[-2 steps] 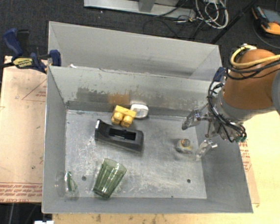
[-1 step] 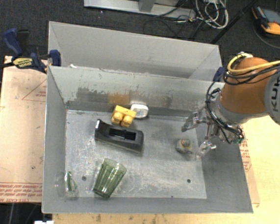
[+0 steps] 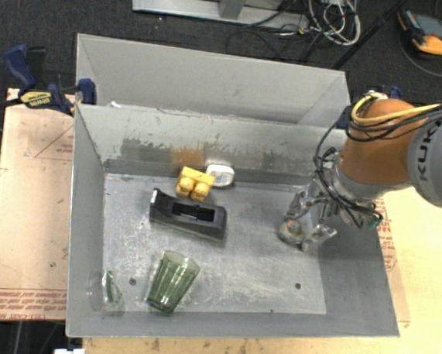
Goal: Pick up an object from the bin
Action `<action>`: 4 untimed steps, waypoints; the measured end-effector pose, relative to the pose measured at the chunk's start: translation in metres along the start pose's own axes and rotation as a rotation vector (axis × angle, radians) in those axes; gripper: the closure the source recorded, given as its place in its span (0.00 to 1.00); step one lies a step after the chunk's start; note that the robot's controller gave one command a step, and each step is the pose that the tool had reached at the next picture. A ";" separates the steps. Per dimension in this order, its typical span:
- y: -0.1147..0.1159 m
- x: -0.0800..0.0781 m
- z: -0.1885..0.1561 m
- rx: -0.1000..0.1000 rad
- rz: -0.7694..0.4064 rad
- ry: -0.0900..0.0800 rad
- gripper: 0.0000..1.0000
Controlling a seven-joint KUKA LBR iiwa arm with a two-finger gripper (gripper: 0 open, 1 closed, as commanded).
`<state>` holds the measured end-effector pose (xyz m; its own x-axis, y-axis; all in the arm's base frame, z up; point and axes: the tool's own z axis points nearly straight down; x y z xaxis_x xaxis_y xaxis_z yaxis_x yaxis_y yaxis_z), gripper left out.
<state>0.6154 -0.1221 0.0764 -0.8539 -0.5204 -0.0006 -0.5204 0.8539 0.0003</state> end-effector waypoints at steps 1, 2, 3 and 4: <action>0.000 0.000 0.000 0.000 0.000 0.000 1.00; 0.004 0.010 -0.003 0.007 -0.086 -0.019 1.00; 0.018 0.032 -0.003 0.021 -0.305 -0.020 1.00; 0.020 0.043 -0.003 0.017 -0.314 -0.019 1.00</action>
Offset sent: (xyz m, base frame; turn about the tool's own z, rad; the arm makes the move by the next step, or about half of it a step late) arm -0.0448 -0.0184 -0.0054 -0.2357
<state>0.5686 -0.1274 0.0795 -0.6509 -0.7589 -0.0168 -0.7587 0.6512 -0.0193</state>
